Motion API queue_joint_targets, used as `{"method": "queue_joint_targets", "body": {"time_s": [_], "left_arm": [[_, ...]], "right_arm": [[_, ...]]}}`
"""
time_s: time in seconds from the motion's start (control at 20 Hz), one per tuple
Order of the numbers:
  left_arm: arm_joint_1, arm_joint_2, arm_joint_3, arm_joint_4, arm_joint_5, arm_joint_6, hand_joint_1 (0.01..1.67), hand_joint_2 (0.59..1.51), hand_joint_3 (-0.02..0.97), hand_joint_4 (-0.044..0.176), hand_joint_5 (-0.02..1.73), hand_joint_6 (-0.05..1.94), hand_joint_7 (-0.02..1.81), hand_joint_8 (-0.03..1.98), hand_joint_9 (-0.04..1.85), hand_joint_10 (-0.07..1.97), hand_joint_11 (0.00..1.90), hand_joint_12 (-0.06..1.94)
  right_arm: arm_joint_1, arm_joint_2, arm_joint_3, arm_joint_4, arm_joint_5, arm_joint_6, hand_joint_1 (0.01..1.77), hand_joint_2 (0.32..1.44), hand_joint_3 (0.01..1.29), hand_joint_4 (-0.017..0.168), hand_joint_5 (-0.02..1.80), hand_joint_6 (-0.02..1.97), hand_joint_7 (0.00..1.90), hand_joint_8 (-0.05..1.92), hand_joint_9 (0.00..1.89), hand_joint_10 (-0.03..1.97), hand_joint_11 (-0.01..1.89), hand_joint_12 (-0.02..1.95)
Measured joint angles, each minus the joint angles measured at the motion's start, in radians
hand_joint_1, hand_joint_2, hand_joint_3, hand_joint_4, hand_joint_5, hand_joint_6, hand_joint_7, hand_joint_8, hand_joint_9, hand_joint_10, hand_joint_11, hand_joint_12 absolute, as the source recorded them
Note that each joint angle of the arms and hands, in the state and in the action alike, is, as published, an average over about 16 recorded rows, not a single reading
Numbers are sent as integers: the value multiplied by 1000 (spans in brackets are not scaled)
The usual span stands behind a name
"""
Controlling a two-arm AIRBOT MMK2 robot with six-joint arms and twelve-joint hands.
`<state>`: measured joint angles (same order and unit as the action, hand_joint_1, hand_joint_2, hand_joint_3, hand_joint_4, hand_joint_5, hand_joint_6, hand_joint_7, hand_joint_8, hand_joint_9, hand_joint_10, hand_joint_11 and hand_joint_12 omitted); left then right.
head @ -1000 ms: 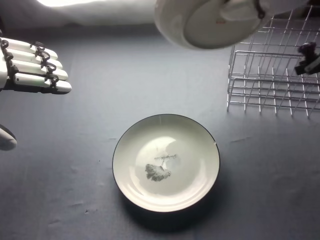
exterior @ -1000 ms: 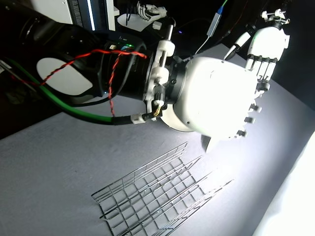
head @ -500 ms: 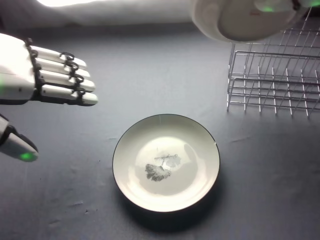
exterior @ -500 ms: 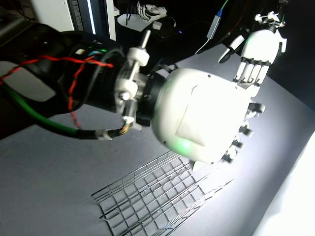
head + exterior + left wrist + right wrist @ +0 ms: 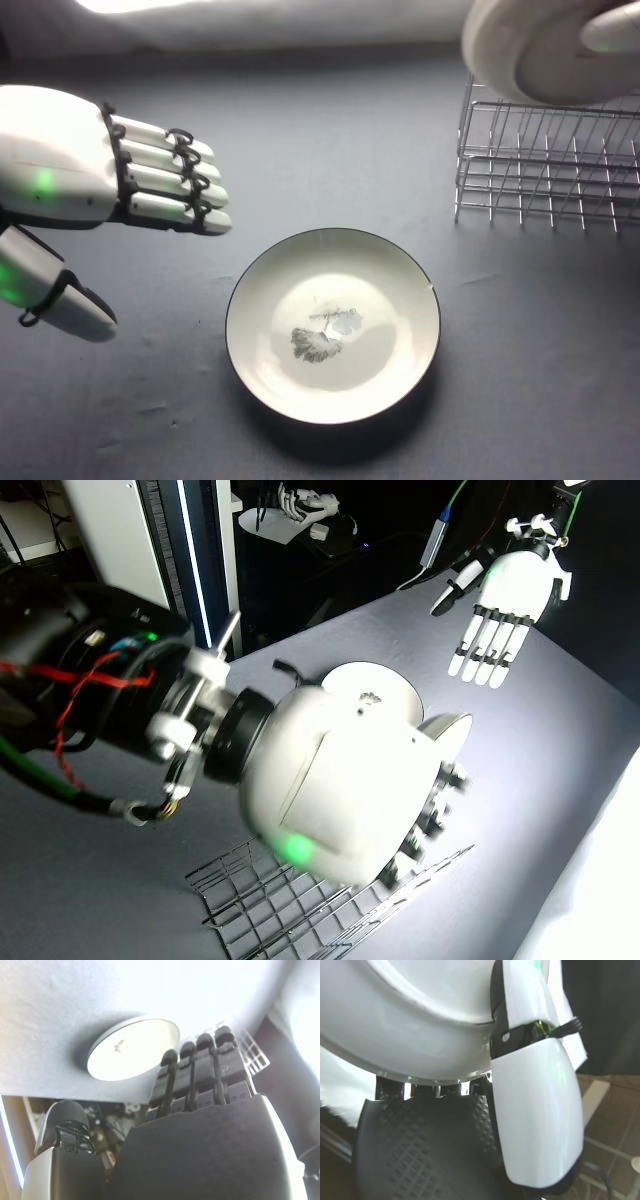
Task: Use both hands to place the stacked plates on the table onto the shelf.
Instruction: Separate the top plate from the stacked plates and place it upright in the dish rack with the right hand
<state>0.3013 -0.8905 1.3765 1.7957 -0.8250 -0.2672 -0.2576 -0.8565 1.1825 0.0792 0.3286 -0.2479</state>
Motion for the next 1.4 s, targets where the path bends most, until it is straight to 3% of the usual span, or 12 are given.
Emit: {"method": "queue_joint_targets", "body": {"time_s": [0.5,0.85,1.05,1.4], "left_arm": [[68,-57,-2,-55,25,9,14,1123,16,0,38,3,20,4,17,9,18,8],[100,-83,-9,-76,33,12,14,1124,15,0,47,2,23,4,17,8,17,8],[116,-88,-21,-81,35,12,14,1125,16,0,52,3,22,4,17,8,17,8],[140,-84,-49,-85,41,13,14,1128,16,0,47,3,21,4,16,8,17,9]], "right_arm": [[-150,0,49,22,79,3,1298,996,15,23,981,941,1088,801,1158,518,903,1379],[-219,-3,53,17,130,8,1289,1008,14,18,937,1038,1029,867,1086,502,857,1421],[-240,-5,54,5,151,12,1272,1021,14,10,886,1040,979,711,1016,491,785,1435],[-234,-7,55,-24,154,17,1212,1047,14,-2,717,689,828,332,848,464,457,1432]]}}
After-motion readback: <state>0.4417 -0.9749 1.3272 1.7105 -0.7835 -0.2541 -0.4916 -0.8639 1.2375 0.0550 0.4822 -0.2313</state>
